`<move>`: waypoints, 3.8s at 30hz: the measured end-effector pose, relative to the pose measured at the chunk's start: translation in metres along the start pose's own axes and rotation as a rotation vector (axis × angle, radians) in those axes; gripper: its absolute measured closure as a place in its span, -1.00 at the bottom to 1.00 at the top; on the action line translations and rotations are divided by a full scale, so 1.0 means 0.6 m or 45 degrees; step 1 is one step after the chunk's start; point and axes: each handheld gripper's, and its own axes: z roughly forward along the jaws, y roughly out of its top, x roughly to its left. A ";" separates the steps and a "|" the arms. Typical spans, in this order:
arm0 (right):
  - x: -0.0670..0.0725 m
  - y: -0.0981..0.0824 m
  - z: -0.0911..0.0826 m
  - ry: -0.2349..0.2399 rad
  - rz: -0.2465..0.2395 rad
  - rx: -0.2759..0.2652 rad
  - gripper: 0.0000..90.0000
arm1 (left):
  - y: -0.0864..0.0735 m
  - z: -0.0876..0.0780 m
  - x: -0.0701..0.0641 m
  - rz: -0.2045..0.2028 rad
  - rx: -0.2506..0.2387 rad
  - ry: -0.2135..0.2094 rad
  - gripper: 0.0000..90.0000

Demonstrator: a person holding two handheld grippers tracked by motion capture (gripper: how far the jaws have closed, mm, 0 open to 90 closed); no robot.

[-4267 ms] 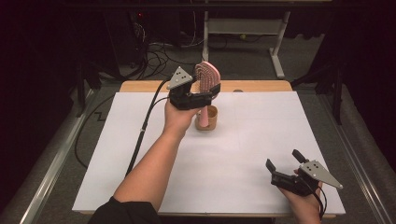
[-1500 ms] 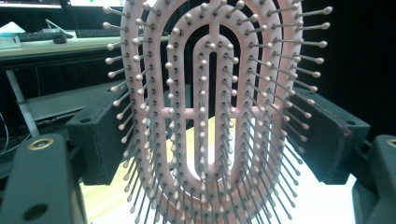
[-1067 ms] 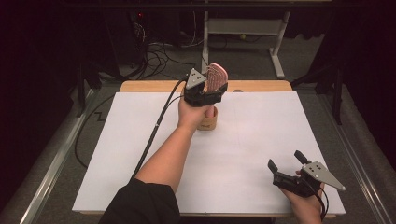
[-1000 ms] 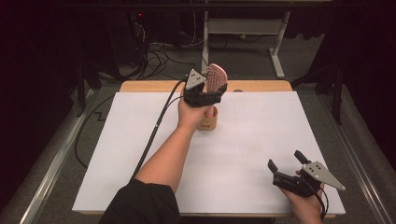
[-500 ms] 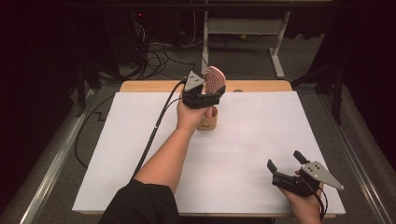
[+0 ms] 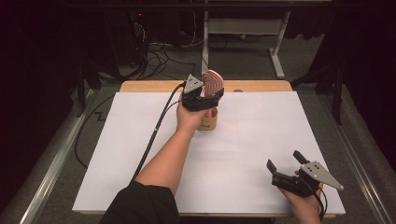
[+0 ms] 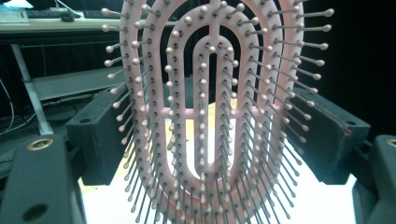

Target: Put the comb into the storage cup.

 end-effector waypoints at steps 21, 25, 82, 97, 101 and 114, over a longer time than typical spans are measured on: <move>0.003 0.001 0.001 -0.001 -0.003 0.000 -0.99 | -0.011 -0.007 0.001 -0.019 0.018 0.024 -0.57; 0.003 0.001 0.001 0.001 -0.004 0.000 -0.99 | -0.011 -0.007 0.009 -0.058 0.012 0.027 -0.57; 0.003 0.001 0.001 0.001 -0.006 0.002 -0.99 | -0.015 -0.023 0.067 -0.151 0.022 0.133 -0.70; 0.003 0.000 0.001 0.004 -0.004 0.011 -0.99 | -0.030 -0.038 0.088 -0.206 -0.001 0.152 -0.76; 0.003 -0.001 0.002 0.003 -0.003 0.010 -0.99 | -0.031 -0.039 0.090 -0.195 -0.001 0.147 -0.77; 0.003 -0.001 0.002 0.001 -0.004 0.013 -0.99 | -0.035 -0.037 0.091 -0.177 0.020 0.159 -0.85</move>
